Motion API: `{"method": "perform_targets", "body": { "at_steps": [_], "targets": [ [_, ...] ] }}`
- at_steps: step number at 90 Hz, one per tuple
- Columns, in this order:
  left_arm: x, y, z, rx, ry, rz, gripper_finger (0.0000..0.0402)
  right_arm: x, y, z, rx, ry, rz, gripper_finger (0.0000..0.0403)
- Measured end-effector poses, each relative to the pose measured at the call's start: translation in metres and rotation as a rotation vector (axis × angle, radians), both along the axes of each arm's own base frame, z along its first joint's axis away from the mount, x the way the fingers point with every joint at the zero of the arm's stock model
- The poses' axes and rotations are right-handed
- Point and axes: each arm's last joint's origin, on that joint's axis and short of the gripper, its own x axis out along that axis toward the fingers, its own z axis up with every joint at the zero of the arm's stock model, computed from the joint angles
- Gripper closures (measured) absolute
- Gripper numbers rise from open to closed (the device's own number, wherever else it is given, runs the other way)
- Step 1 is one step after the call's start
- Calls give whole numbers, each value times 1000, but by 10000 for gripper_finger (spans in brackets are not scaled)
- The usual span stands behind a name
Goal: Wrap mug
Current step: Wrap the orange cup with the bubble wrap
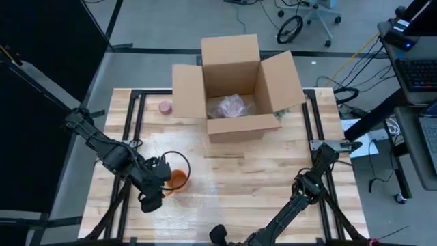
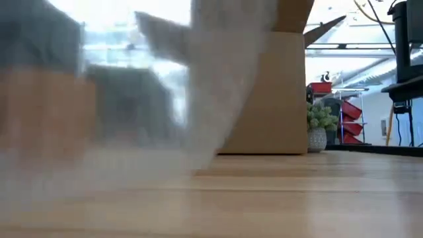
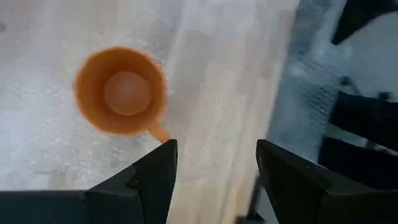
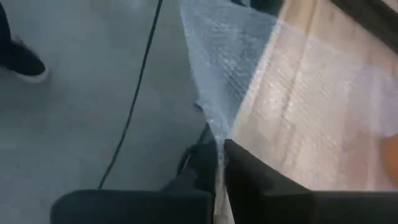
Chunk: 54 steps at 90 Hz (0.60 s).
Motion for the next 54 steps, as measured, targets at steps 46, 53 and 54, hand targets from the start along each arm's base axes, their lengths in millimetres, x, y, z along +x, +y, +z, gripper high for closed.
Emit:
{"method": "perform_targets", "body": {
  "at_steps": [46, 53, 54],
  "targets": [
    [-42, 35, 120, -25, -373, -10, 197, 29, -118, 127, 156, -100, -222, 402],
    [-50, 44, 128, 6, -436, 23, 197, 40, -145, 136, 199, -98, -252, 402],
    [-51, 45, 129, 10, -444, 27, 197, 41, -149, 137, 207, -97, -256, 402]
  ]
}}
